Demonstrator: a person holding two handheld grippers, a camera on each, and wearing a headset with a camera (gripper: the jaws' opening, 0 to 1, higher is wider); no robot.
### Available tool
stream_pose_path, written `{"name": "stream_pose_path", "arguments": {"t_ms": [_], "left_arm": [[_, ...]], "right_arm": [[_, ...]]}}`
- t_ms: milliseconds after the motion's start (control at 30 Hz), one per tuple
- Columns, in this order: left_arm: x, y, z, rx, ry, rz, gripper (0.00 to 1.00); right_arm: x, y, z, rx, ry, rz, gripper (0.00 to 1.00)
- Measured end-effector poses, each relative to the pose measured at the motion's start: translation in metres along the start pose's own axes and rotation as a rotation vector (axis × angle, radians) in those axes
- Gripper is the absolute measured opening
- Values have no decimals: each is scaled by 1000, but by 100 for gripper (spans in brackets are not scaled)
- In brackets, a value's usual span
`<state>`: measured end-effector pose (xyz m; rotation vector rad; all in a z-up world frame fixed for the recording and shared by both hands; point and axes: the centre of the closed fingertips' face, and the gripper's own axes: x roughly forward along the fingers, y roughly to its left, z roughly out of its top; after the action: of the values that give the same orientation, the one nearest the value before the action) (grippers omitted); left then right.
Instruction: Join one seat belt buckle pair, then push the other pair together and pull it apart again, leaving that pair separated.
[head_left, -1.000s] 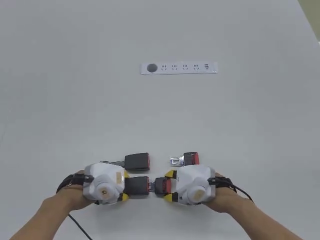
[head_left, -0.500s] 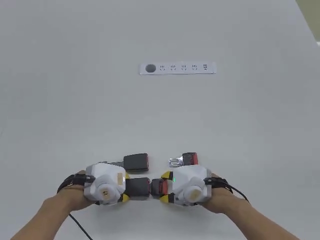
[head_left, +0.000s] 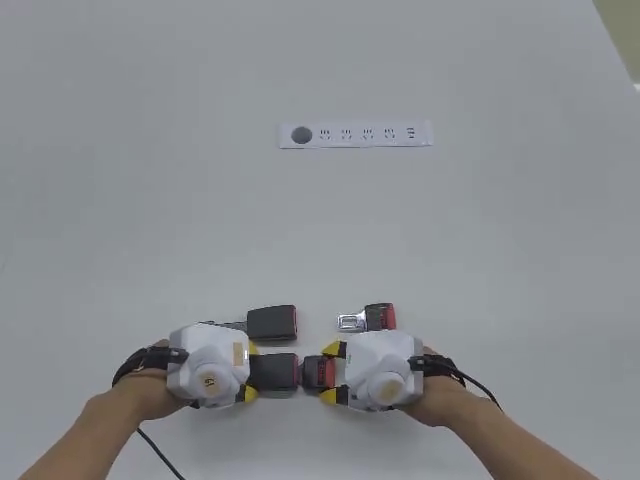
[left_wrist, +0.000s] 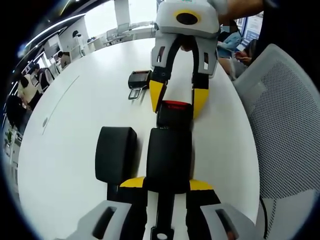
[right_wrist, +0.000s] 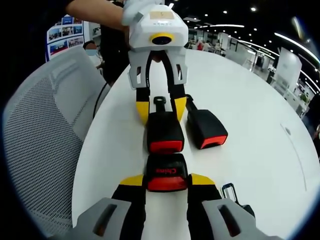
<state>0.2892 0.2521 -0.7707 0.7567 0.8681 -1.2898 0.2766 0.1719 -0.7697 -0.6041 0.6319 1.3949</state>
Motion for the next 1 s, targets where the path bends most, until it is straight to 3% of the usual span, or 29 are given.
{"name": "stream_pose_path", "arguments": {"t_ms": [333, 800, 867, 1000], "left_arm": [[-3, 1, 0, 0, 16, 1, 29], [-4, 1, 0, 28, 15, -4, 29], [-3, 2, 1, 10, 10, -4, 29], [-3, 3, 2, -2, 45, -2, 29]], "right_arm": [[-6, -9, -8, -13, 10, 4, 27], [-6, -14, -8, -53, 5, 31, 27], [-5, -15, -7, -51, 5, 32, 27], [-3, -14, -3, -40, 37, 15, 26]]}}
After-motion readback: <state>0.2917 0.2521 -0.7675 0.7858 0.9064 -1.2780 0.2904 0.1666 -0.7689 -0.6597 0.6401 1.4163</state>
